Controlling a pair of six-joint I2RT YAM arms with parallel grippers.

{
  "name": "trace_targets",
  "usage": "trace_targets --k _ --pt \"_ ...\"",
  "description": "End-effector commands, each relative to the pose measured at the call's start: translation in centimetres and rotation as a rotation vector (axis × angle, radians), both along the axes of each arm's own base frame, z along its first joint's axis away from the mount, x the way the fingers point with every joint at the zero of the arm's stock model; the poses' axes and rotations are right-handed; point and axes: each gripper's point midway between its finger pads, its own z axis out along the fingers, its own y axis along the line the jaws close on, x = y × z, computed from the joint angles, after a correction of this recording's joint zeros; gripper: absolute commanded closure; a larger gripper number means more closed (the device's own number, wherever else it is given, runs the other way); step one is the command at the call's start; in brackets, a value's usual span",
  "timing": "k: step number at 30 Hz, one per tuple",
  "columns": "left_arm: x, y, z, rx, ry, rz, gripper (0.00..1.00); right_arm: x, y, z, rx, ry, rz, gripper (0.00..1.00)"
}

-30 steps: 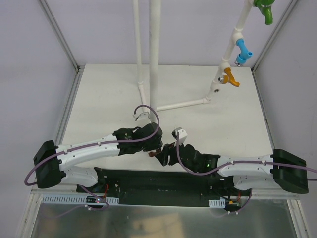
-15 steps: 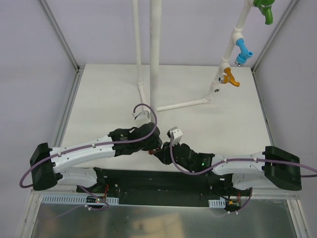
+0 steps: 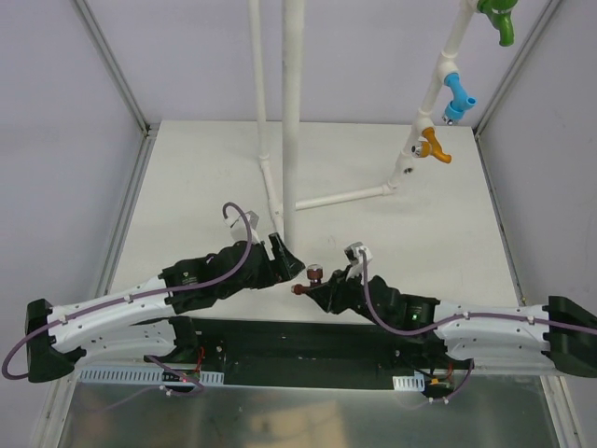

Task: Install the water faucets
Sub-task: Pick up the adaptor at the center of the board.

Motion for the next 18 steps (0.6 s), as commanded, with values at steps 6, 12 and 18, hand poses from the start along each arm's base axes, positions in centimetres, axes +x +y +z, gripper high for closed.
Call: trace_targets --k 6,12,18 --pt "-0.4 -0.9 2.7 -0.235 -0.104 -0.037 0.27 -1.1 -2.8 9.1 0.425 0.023 -0.019 1.0" --pt "-0.7 -2.5 4.3 -0.39 -0.095 -0.05 0.31 -1.5 -3.8 13.3 0.58 0.012 -0.009 1.0" --pt "-0.2 -2.4 6.7 -0.567 -0.112 0.004 0.33 -1.3 -3.5 13.4 0.589 0.021 -0.017 1.0"
